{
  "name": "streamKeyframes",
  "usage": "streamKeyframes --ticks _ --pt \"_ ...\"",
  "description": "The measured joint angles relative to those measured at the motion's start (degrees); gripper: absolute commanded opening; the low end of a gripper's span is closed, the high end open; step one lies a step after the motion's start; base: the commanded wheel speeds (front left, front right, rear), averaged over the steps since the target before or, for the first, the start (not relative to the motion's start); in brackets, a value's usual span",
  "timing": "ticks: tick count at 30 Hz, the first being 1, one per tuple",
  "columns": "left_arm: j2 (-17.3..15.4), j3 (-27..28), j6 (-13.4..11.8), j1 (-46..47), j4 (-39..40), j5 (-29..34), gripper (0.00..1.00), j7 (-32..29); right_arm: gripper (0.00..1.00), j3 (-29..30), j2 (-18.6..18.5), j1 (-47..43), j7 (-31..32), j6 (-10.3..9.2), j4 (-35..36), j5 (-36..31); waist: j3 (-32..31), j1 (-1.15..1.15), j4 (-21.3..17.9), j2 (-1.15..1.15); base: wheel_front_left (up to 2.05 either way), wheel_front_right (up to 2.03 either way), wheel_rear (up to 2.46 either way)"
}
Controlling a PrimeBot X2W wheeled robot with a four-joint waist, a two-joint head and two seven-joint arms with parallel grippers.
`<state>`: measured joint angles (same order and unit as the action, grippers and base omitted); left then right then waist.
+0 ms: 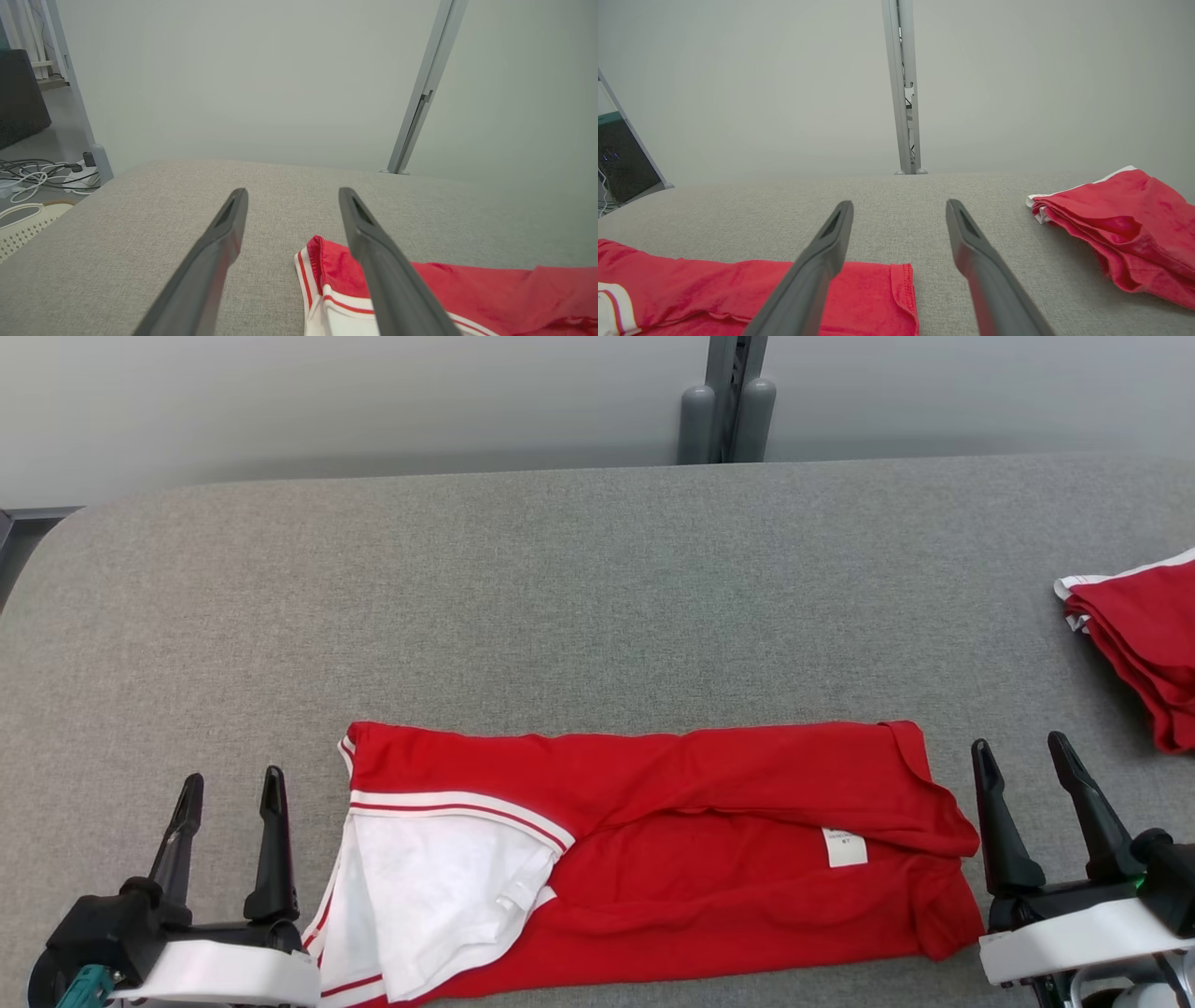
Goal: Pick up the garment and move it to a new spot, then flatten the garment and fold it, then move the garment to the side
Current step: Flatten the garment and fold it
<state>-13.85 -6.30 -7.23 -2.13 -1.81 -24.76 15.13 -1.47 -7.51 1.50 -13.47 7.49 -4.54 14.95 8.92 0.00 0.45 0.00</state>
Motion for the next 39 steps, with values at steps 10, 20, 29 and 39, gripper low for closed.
streamKeyframes --ticks 10,20,29,39 --pt "0.30 -0.73 1.10 1.70 -1.42 -0.01 1.00 0.00 1.00 1.56 0.21 0.19 1.13 0.00 -7.01 -0.55 1.26 0.00 0.83 0.00 0.00 0.00 0.00" --pt "1.18 -2.21 2.38 4.54 -3.63 0.16 1.00 0.00 1.00 0.10 2.58 4.54 1.53 0.00 -22.99 2.19 3.76 0.00 2.58 0.00 0.00 0.00 0.00" --pt "1.27 -2.21 2.65 5.42 -4.14 0.57 1.00 0.00 0.00 -2.49 2.31 7.37 6.73 0.01 -26.27 2.89 4.38 0.00 2.80 0.00 0.00 0.00 0.00" --pt "1.52 -1.75 2.65 5.55 -3.98 0.96 1.00 0.00 0.00 -0.49 2.98 7.00 6.89 0.20 -23.19 2.42 4.61 0.00 1.85 0.00 0.00 0.00 0.00"
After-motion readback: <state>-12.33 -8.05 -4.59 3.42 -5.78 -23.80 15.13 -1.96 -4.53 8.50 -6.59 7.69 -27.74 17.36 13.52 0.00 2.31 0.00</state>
